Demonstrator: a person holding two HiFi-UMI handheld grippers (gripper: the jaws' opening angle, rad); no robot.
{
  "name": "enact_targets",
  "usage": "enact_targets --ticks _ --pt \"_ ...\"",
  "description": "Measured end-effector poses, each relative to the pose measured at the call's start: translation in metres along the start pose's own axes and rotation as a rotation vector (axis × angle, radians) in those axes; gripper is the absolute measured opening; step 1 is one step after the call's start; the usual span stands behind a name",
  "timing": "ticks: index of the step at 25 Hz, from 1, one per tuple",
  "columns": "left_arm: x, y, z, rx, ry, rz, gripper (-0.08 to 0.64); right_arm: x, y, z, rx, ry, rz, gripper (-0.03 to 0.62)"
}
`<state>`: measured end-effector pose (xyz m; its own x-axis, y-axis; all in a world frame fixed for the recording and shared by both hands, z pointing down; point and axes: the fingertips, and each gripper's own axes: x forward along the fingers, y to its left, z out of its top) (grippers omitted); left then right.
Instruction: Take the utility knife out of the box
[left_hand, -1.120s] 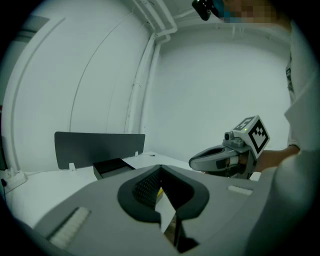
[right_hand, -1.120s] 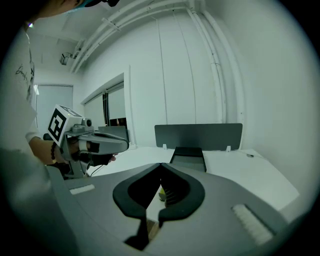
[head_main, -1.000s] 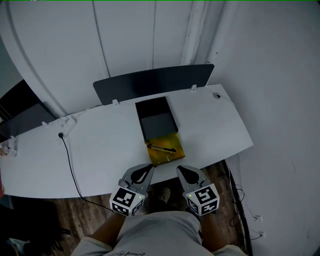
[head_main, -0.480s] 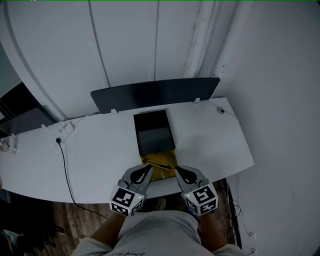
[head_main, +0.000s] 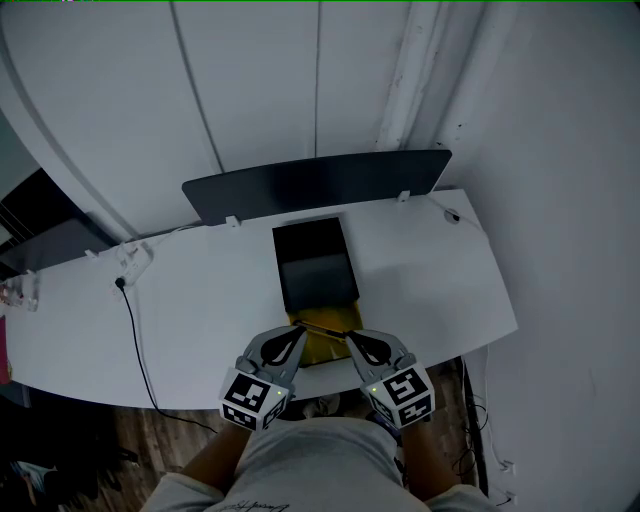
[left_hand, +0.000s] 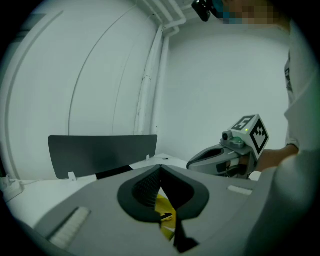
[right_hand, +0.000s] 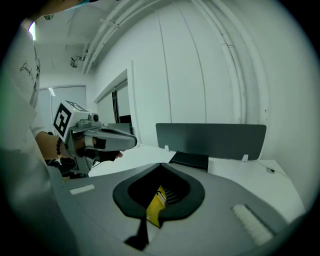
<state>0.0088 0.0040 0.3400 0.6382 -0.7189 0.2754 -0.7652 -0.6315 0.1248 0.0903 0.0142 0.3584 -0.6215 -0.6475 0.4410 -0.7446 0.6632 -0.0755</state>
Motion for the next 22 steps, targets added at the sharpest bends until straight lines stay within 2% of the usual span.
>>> enact_targets --ticks 7,22 --pt "0.004 0.016 -0.001 0.026 0.03 -0.031 0.0 0.011 -0.001 0.006 0.012 0.01 -0.021 0.014" --pt "0.015 0.031 -0.027 -0.005 0.081 -0.061 0.001 0.029 -0.019 -0.018 0.02 0.079 -0.057 0.014"
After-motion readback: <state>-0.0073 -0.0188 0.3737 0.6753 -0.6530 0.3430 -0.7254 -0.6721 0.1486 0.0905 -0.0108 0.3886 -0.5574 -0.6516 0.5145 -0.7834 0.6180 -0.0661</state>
